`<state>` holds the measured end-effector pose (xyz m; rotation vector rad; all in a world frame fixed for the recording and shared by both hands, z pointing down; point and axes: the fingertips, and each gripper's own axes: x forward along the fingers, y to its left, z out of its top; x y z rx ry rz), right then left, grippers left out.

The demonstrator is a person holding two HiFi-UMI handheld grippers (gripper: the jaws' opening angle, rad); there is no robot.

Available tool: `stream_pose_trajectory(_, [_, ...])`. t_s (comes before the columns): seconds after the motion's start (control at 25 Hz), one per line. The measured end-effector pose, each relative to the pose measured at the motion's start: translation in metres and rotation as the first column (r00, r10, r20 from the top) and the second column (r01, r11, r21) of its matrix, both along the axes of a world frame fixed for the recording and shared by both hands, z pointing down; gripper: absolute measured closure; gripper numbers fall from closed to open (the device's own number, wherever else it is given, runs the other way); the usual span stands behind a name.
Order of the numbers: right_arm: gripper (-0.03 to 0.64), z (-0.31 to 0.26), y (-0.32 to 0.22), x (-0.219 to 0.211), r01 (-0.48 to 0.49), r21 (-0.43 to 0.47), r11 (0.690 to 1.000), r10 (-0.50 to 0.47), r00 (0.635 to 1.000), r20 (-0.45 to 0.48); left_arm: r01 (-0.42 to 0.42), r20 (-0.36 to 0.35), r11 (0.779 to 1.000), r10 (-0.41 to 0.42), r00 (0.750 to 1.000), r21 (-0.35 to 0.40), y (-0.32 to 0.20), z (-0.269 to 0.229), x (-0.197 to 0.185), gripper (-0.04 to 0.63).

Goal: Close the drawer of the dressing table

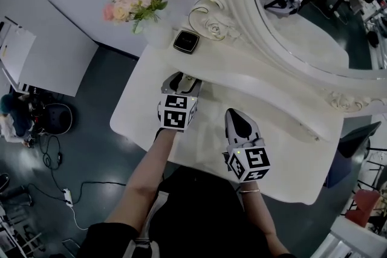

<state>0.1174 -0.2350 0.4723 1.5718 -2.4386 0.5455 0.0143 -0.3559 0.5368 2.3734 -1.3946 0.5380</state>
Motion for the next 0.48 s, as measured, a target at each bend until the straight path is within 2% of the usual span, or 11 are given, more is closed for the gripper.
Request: stream_pose_trajectory(0.48, [0.612,-0.0059,0.0050,0.0001,-0.002,0.017,1.000,0.002,1.000,-0.001,0.014,0.002,1.000,-0.014,1.000,-0.012,0.0071,-0.0006,-0.0009,0.364])
